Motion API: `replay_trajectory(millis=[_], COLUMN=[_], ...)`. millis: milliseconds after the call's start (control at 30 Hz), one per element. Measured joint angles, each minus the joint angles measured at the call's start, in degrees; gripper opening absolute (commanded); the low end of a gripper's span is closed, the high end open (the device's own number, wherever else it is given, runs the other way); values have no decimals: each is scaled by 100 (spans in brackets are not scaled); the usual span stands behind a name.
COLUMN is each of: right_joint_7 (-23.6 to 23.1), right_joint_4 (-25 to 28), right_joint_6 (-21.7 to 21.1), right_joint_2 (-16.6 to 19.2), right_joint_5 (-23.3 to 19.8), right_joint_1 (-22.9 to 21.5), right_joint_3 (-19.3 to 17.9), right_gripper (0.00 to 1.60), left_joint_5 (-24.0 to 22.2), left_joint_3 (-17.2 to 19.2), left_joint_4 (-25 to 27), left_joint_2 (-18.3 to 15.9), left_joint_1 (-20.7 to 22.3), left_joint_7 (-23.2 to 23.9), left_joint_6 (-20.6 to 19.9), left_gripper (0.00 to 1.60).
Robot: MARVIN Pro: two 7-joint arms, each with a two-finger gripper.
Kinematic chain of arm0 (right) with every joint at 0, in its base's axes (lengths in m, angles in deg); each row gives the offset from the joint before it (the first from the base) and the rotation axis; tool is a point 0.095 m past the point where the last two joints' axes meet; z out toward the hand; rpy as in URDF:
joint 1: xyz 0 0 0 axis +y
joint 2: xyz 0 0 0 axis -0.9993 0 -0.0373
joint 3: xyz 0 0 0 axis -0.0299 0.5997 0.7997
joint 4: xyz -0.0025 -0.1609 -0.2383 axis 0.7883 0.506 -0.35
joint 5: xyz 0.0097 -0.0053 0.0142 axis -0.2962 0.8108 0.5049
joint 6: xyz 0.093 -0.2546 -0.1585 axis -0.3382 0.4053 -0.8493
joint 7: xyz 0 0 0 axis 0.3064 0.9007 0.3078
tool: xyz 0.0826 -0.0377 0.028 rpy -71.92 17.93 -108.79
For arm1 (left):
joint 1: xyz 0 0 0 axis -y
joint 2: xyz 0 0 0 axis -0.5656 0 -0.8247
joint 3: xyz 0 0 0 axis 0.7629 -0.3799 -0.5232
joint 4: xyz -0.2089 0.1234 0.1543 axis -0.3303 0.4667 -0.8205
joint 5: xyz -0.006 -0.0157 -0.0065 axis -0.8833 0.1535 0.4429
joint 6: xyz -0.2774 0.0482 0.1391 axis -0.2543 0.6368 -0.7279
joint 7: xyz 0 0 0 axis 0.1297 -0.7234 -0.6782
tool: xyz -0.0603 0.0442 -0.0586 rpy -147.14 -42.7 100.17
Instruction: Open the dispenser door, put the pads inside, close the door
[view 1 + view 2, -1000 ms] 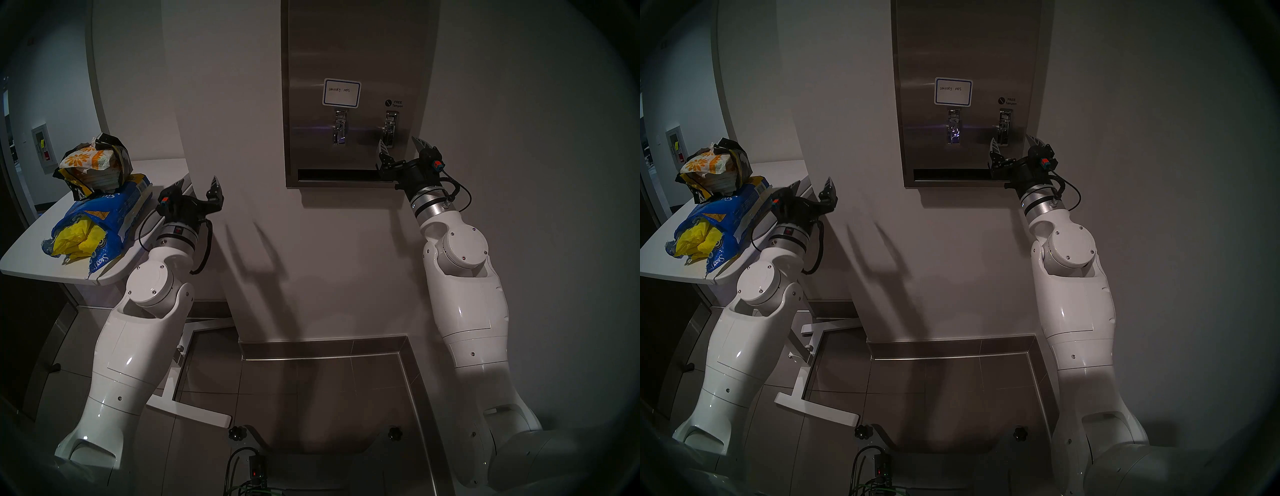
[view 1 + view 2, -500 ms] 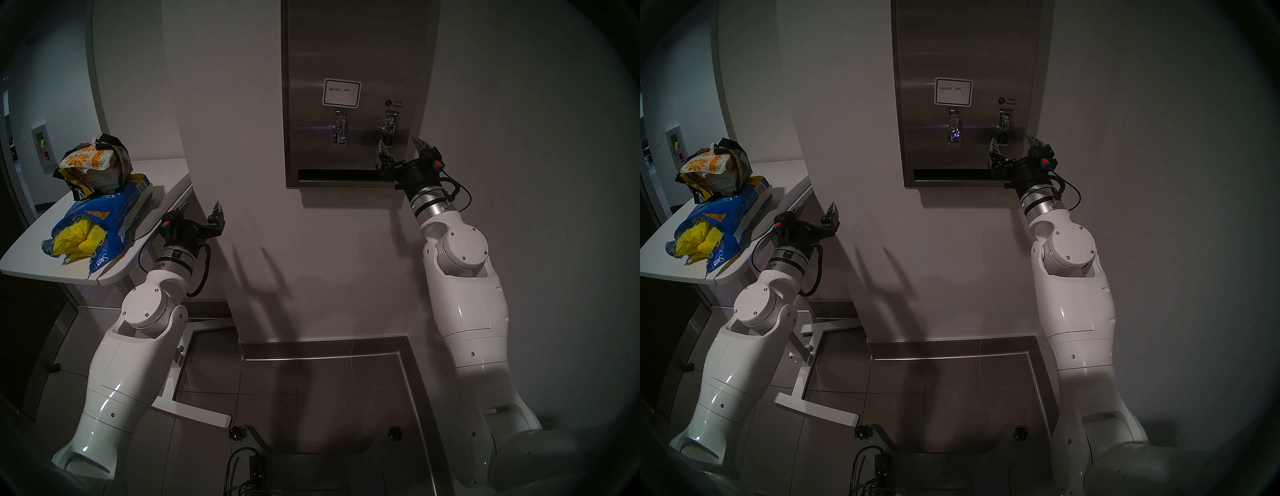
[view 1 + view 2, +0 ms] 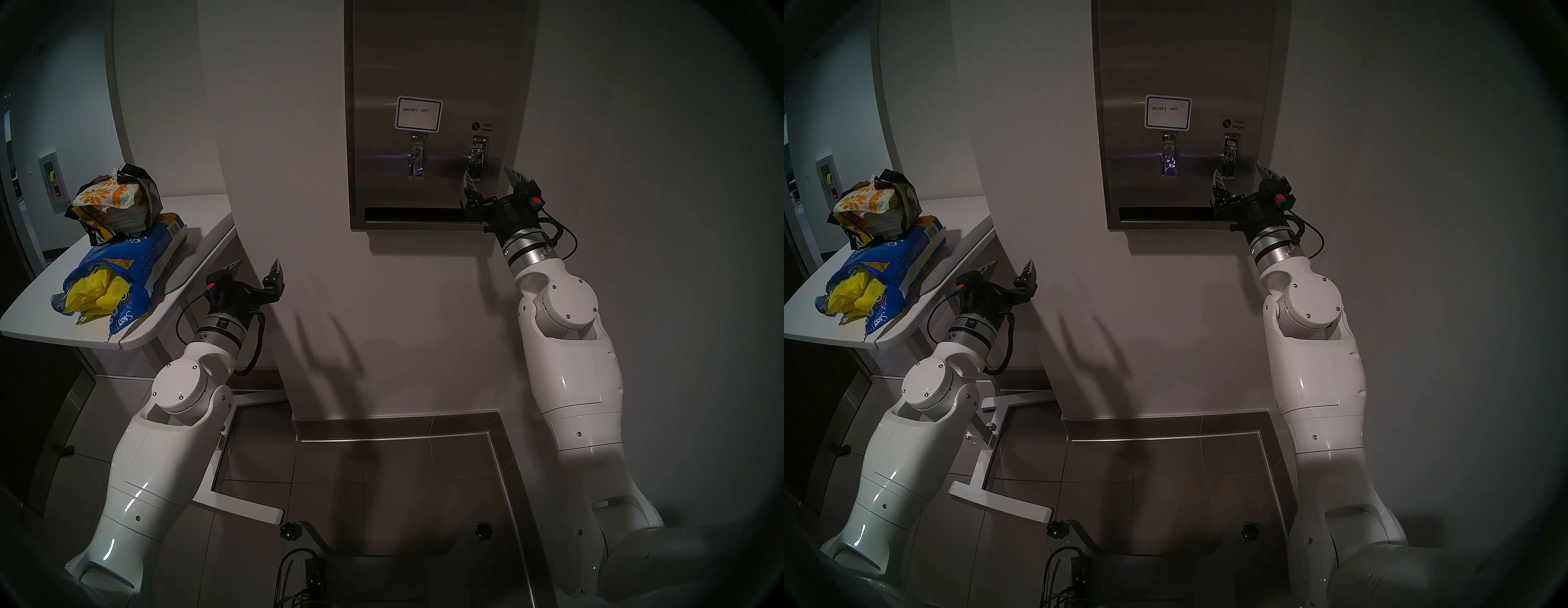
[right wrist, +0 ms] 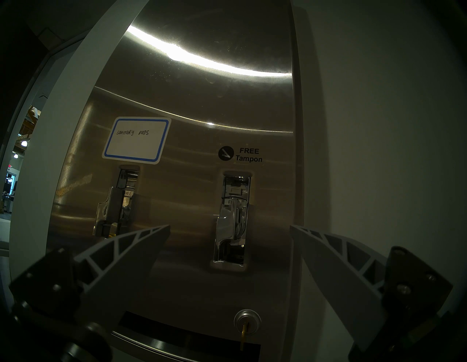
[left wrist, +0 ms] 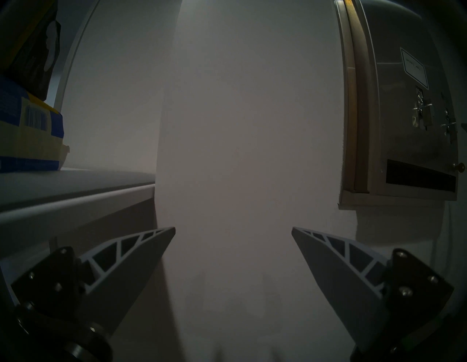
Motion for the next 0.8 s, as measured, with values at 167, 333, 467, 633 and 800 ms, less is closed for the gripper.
replay_trajectory(millis=[167, 333, 467, 633, 800], right_joint_7=[0, 0, 0, -6, -43], right_joint_4=[0, -1, -1, 9, 74], right_joint_6=[0, 0, 0, -30, -216], right_joint_2=[0, 0, 0, 3, 50], right_joint_5=[0, 0, 0, 0, 44], right_joint_1=[0, 0, 0, 14, 77], right_joint_3=[0, 0, 0, 0, 22], right_gripper=[160, 160, 160, 160, 160], left_joint_5=[80, 210, 286, 332, 359], left_joint_3=[-116, -194, -195, -193, -193], left_joint_4=[13, 30, 40, 46, 50], left_joint_2=[53, 61, 52, 38, 29], left_joint_1=[-45, -72, -82, -87, -92], left_joint_7=[-85, -147, -195, -227, -234], left_joint_6=[-7, 23, 44, 61, 73], left_gripper=[160, 160, 160, 160, 160])
